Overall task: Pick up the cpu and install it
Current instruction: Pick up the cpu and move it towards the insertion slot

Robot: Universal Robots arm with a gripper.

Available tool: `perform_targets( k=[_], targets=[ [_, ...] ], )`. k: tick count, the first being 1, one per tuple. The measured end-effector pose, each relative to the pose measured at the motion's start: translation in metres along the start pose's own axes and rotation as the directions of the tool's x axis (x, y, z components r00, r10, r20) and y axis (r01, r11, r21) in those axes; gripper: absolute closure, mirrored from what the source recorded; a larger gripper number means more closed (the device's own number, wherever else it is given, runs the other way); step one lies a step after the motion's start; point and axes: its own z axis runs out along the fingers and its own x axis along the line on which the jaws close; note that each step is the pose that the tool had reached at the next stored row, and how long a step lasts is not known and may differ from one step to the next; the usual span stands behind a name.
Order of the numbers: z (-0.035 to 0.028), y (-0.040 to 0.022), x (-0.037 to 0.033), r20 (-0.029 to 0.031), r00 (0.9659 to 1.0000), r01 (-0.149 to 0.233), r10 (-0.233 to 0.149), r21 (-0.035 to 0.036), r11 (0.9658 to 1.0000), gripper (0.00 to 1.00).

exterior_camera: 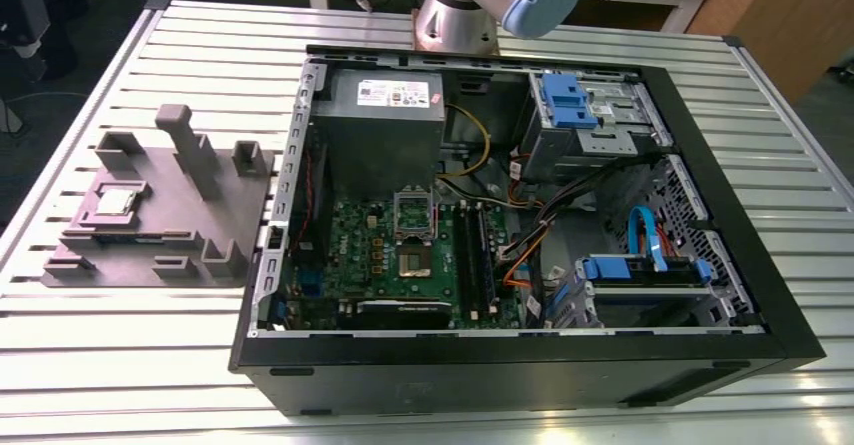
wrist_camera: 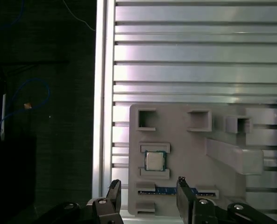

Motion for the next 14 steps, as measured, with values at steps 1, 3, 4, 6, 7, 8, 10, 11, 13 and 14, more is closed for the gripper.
perform_targets(
  k=[1, 3, 4, 6, 7, 8, 10, 11, 13, 14],
  targets=[
    [0.0010, 0.0000, 0.0000, 0.0000, 1.0000, 0.000, 0.000, 0.0000, 1.0000, 0.41],
    [0.0033, -0.0001, -0.0001, 0.0000, 1.0000, 0.000, 0.000, 0.0000, 1.0000, 0.41],
    [0.0046, -0.0002, -0.0001, -0.0001, 1.0000, 0.000, 0.000, 0.0000, 1.0000, 0.41],
    [0.0074, -0.0003, -0.0002, -0.0002, 1.0000, 0.002, -0.002, 0.0001, 1.0000, 0.41],
    [0.0085, -0.0004, -0.0003, -0.0003, 1.0000, 0.005, -0.005, 0.0002, 1.0000, 0.41],
    [0.0095, -0.0004, -0.0003, -0.0005, 0.9999, 0.010, -0.010, 0.0004, 0.9999, 0.41],
    [0.0110, -0.0005, -0.0004, -0.0011, 0.9997, 0.023, -0.023, 0.0007, 0.9997, 0.41],
    [0.0118, -0.0005, -0.0004, -0.0011, 0.9997, 0.026, -0.026, 0.0008, 0.9997, 0.41],
    [0.0130, -0.0006, -0.0005, -0.0013, 0.9996, 0.028, -0.028, 0.0010, 0.9996, 0.41],
    [0.0134, -0.0006, -0.0005, -0.0014, 0.9996, 0.028, -0.028, 0.0010, 0.9996, 0.41]
  ],
)
